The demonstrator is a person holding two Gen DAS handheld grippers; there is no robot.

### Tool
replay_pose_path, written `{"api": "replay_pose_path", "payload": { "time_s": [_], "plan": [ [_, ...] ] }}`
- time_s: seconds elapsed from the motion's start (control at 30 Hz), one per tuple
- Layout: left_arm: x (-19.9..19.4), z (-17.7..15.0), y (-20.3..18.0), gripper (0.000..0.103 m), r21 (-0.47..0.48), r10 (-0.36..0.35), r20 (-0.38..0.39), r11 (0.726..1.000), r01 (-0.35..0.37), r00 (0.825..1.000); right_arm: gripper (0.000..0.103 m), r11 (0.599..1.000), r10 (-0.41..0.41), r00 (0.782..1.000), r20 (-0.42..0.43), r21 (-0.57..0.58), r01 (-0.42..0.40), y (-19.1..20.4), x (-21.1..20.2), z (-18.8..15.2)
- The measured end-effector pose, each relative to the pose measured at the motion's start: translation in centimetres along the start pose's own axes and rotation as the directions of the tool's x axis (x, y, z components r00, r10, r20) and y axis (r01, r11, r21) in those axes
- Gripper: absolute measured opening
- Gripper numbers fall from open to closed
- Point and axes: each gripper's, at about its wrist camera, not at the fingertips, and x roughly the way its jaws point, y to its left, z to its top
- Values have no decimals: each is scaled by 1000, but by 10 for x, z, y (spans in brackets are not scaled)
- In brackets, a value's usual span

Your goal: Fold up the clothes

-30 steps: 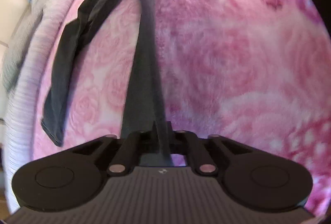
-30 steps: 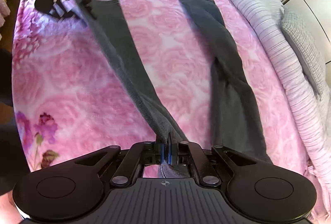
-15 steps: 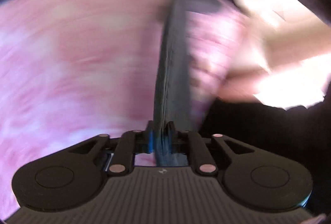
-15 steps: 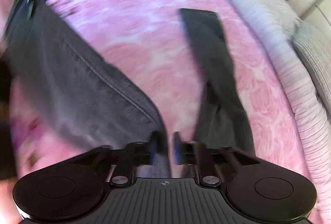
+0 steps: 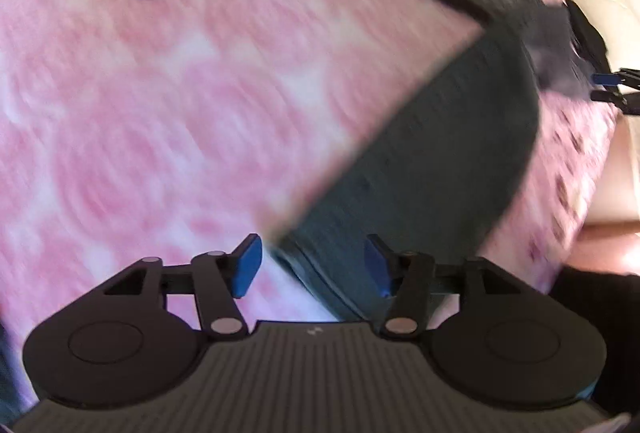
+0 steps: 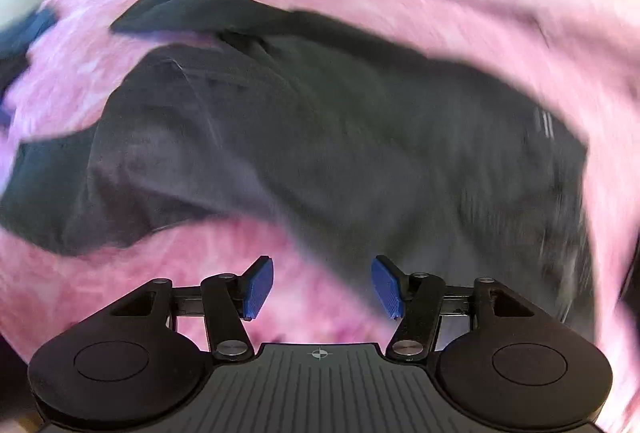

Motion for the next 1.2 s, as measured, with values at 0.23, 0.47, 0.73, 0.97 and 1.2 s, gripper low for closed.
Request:
{"api": "replay_pose_path", "payload": {
  "time_s": [0.23, 0.47, 0.73, 0.97, 1.2],
  "plan": [
    [25, -39, -2, 58, -228, -98, -15, 969, 92, 995, 59, 978, 100, 995, -16, 183, -95, 35, 13, -30],
    [15, -53, 3, 10, -392, -190, 93, 895, 211, 977, 59, 868, 287, 958, 14, 418, -266, 104, 48, -55],
    [-52, -83, 50, 9, -472, -185, 162, 848, 241, 969, 59, 831, 264, 964, 43, 498, -250, 135, 25, -70],
    [-38, -52, 56, 9, -408, -111, 84, 903, 136, 990, 60, 778, 16, 998, 68, 626, -55, 42, -15, -98],
    [-43, -45, 46, 9, -394, -8, 4, 919, 9, 1000, 61, 593, -251, 967, 31, 795, 128, -100, -15, -139]
  ]
}}
